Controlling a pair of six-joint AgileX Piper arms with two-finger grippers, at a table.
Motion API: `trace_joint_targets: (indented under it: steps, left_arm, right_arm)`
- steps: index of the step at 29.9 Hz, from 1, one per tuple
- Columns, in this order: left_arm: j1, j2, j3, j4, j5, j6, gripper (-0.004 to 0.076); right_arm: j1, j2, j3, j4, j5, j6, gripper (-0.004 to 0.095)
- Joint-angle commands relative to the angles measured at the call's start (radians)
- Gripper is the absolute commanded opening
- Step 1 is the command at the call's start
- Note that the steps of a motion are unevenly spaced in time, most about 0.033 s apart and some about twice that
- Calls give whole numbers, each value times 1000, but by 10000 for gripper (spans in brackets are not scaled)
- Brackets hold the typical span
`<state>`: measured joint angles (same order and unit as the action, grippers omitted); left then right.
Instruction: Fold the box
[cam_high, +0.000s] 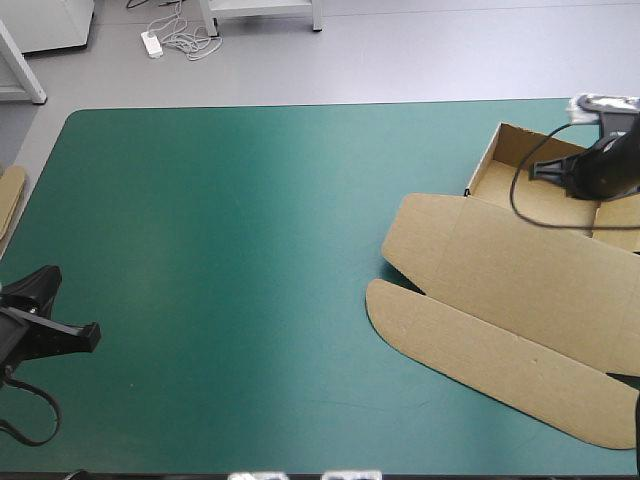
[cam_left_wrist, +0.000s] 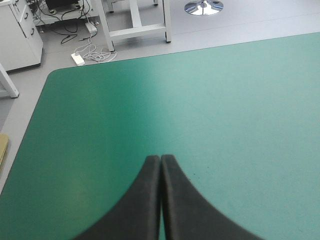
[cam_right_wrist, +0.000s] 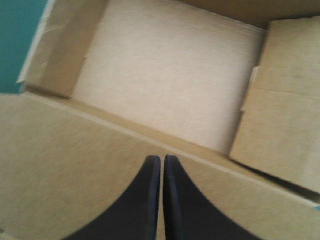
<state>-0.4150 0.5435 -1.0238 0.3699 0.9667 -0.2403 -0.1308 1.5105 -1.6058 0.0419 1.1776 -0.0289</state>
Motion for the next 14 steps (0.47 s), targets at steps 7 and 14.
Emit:
trace_joint_targets:
  steps: [7, 14]
  left_arm:
    - [-1, 15, 145, 9, -244, -7, -9]
    - [-1, 15, 303, 9, -372, -7, -9]
  right_arm:
    - [304, -549, 520, -42, -371, 72, -7]
    - [325, -807, 769, -42, -419, -31, -7]
